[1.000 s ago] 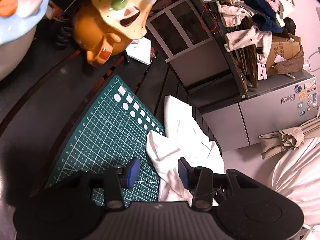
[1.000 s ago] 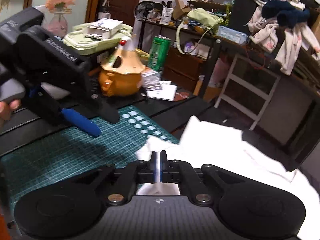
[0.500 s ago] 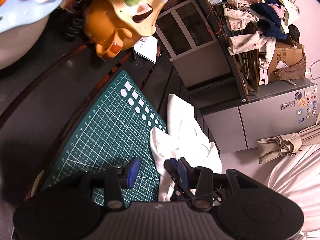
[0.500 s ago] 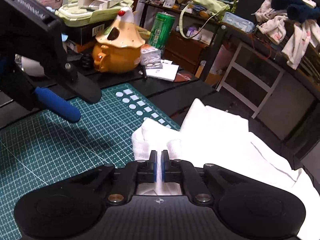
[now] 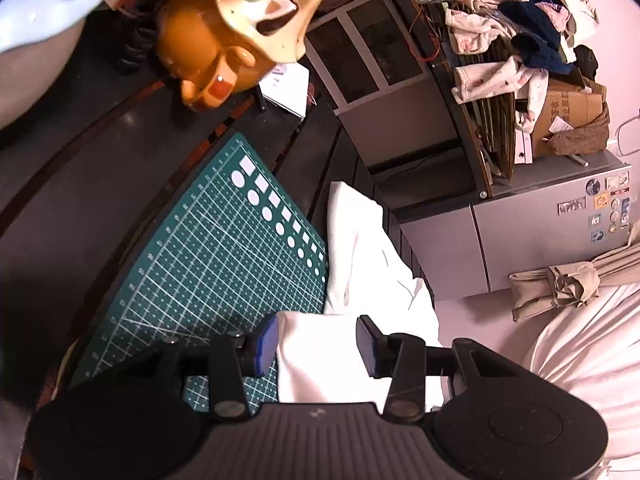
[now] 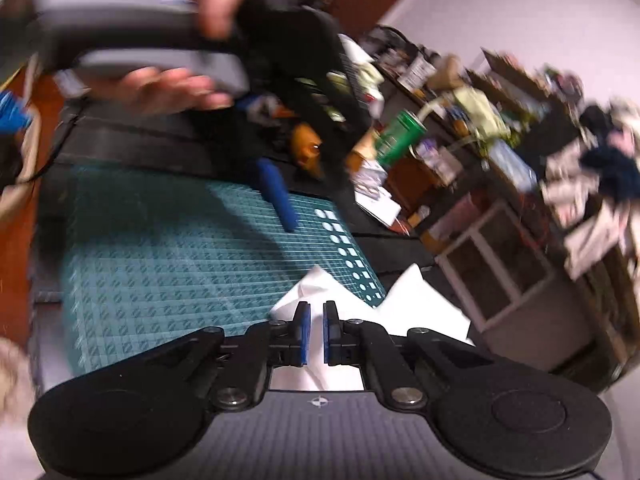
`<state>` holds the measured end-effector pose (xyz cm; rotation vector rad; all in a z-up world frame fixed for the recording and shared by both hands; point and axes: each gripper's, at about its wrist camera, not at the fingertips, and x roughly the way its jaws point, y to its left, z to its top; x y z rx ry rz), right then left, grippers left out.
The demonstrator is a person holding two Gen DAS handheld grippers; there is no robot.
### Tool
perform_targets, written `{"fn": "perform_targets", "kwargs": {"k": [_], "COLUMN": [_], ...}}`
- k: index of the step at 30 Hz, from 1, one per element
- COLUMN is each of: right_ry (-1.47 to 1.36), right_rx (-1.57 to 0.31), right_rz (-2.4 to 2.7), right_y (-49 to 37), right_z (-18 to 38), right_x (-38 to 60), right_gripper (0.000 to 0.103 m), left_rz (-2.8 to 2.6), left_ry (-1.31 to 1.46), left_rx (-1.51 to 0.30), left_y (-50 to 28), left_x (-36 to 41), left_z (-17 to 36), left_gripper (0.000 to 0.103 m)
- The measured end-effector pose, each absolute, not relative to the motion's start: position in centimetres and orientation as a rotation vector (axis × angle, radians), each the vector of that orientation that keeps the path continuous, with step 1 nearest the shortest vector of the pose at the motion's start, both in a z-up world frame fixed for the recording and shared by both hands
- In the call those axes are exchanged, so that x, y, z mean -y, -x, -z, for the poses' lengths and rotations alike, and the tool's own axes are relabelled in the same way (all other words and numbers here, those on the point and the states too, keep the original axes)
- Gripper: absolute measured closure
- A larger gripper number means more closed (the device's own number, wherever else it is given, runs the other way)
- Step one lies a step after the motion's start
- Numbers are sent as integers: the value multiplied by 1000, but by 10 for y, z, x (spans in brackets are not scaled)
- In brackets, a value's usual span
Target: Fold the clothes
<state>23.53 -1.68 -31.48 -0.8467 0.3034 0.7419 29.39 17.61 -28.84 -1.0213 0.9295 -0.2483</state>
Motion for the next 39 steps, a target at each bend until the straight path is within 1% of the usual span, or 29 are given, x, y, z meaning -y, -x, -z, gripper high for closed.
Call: {"fn": "perform_targets", "kwargs": {"k": [3, 4, 5, 6, 7, 9, 10, 11, 12, 13, 15, 17, 19, 20, 21, 24, 25, 26, 27, 28, 29, 32, 33, 34, 35, 38, 39], "right_ry": [774, 753, 723, 705, 659, 575, 543, 450, 378, 297, 117, -5, -19, -26, -33, -58, -70, -76, -79, -87, -93, -116, -129, -138, -144, -162, -167], "right_rx": [-346, -354, -358, -362, -383, -438, -469, -580, -666, -719, -751, -748, -723, -711, -707, -697, -695, -686, -682, -682, -685, -690, -689, -684, -677, -661, -660], "right_rz": [-770, -767, -756, -749, -738, -755, -761, -785, -795, -797, -806, -803, -798, -796, -797, -804, -807, -806, -804, -804, -799, -788, -785, -775, -765, -743, -739], "right_y": [-235, -236, -238, -239, -245, -255, -259, -273, -283, -289, -296, -296, -290, -287, -284, -278, -276, -274, -272, -272, -272, -272, -271, -269, -268, -269, -270], "right_z": [308, 304, 299, 297, 292, 292, 293, 300, 306, 311, 309, 305, 300, 297, 296, 291, 290, 288, 288, 288, 289, 291, 292, 291, 290, 290, 291], "right_x": [20, 21, 22, 22, 21, 18, 17, 16, 16, 20, 34, 48, 54, 58, 60, 66, 69, 71, 72, 74, 75, 83, 89, 95, 100, 109, 111], "right_gripper": [98, 91, 77, 71, 67, 68, 75, 90, 93, 92, 91, 90, 87, 82, 80, 79, 79, 78, 77, 77, 77, 77, 76, 73, 72, 72, 72], "left_rz": [247, 245, 241, 237, 232, 225, 226, 227, 231, 234, 238, 230, 228, 230, 222, 229, 235, 241, 241, 242, 242, 232, 238, 243, 247, 234, 228], "left_ry": [1012, 1011, 1008, 1009, 1010, 1024, 1023, 1019, 1013, 1007, 979, 952, 914, 890, 864, 779, 748, 717, 680, 643, 608, 669, 667, 663, 646, 592, 570], "left_rx": [-937, -939, -938, -937, -936, -937, -940, -945, -948, -950, -956, -962, -974, -981, -988, -963, -950, -939, -947, -954, -959, -902, -859, -816, -768, -752, -769], "left_y": [-293, -292, -292, -291, -290, -290, -290, -290, -291, -291, -293, -296, -303, -307, -311, -319, -322, -325, -329, -332, -336, -337, -338, -338, -342, -365, -372], "left_x": [-174, -175, -175, -175, -176, -177, -176, -175, -175, -175, -174, -173, -166, -163, -157, -141, -135, -129, -123, -116, -110, -113, -116, -119, -124, -133, -133], "left_z": [289, 289, 289, 289, 289, 290, 290, 290, 289, 289, 287, 287, 289, 289, 290, 289, 288, 287, 289, 290, 291, 274, 260, 246, 223, 189, 189], "left_gripper": [62, 62, 61, 61, 61, 62, 61, 61, 61, 61, 61, 53, 53, 53, 53, 54, 54, 59, 66, 100, 99, 100, 100, 100, 99, 98, 97]}}
